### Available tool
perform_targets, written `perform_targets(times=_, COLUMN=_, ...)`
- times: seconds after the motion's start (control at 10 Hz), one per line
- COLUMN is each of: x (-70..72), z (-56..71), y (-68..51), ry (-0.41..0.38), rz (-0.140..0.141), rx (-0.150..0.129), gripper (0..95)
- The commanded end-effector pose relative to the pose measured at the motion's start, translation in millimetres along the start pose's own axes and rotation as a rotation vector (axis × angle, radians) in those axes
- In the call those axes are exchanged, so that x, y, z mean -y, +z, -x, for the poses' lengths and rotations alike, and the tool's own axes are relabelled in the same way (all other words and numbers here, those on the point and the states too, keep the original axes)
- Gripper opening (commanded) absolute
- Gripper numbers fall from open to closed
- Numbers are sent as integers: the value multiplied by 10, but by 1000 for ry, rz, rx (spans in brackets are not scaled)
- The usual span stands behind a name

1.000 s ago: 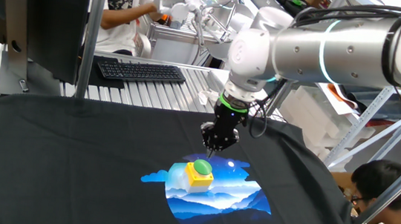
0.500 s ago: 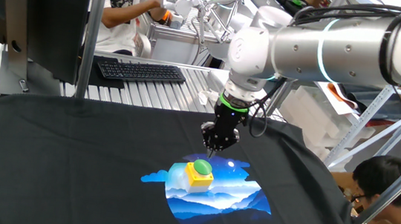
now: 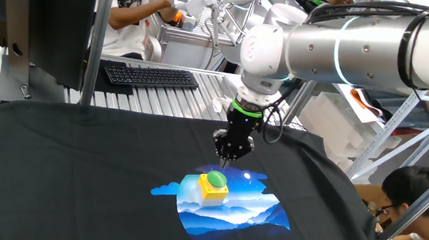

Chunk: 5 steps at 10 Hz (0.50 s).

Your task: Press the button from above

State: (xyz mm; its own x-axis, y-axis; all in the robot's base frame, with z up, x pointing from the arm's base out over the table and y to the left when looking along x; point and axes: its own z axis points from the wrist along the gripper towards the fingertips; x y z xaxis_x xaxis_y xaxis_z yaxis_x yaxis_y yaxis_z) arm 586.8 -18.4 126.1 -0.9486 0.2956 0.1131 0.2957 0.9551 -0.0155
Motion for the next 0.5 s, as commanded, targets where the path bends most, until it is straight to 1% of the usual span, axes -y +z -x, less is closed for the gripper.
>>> perform_targets(times=0.1, x=-14, z=8, y=9, ry=1, rz=-4, rx=-15, gripper=0)
perform_targets(times=0.2, x=-17, z=10, y=13, ry=2, rz=-6, rx=-15, gripper=0)
perform_targets(times=0.3, x=-28, z=19, y=33, ry=1, rz=-11, rx=-11, gripper=0)
perform_targets(times=0.5, x=-56, z=40, y=79, ry=2, rz=-13, rx=-12, gripper=0)
